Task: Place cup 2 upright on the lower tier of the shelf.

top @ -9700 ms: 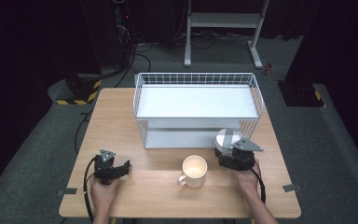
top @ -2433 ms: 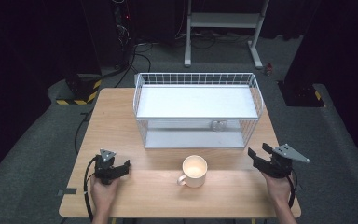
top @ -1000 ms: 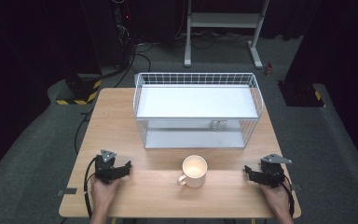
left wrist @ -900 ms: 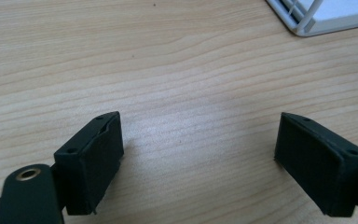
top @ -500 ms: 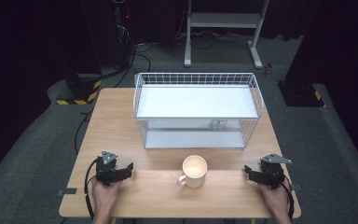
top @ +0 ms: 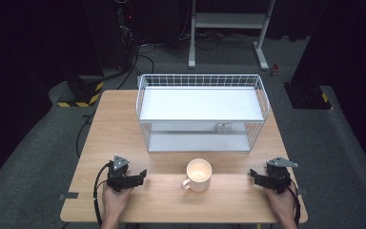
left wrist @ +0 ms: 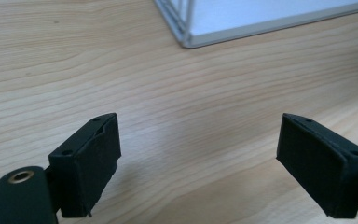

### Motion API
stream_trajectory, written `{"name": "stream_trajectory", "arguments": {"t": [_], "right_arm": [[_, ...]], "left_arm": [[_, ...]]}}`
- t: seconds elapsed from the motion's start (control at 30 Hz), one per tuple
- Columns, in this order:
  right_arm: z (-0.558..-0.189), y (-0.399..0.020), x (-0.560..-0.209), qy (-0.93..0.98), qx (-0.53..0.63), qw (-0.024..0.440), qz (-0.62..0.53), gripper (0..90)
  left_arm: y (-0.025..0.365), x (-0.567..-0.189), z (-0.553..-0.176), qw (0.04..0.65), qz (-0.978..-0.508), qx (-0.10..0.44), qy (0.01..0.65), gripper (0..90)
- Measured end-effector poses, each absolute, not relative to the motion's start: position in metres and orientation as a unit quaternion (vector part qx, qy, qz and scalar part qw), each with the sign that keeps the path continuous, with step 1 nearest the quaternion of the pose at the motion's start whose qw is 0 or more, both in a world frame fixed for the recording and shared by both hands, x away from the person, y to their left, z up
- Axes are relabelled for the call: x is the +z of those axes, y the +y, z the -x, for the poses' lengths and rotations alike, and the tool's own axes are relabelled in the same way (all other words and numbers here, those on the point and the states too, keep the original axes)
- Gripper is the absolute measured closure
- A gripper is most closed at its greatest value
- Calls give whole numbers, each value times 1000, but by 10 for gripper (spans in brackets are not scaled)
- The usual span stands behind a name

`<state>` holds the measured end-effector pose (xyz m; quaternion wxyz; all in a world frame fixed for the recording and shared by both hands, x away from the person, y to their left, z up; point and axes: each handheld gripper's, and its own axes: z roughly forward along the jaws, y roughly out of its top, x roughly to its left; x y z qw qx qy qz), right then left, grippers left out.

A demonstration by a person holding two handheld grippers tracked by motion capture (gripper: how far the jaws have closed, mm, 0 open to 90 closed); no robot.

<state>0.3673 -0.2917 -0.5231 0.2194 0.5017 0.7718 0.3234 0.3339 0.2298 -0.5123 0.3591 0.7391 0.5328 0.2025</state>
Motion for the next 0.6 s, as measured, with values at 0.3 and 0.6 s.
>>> {"name": "stream_trajectory", "arguments": {"t": [0.3,0.6], "right_arm": [[-368,-292,-523,771,323,219,-503,239],[-368,-292,-523,771,323,220,-503,239]], "left_arm": [[218,-507,-329,366,-750,194,517,137],[201,-496,-321,387,-761,189,486,126]]}}
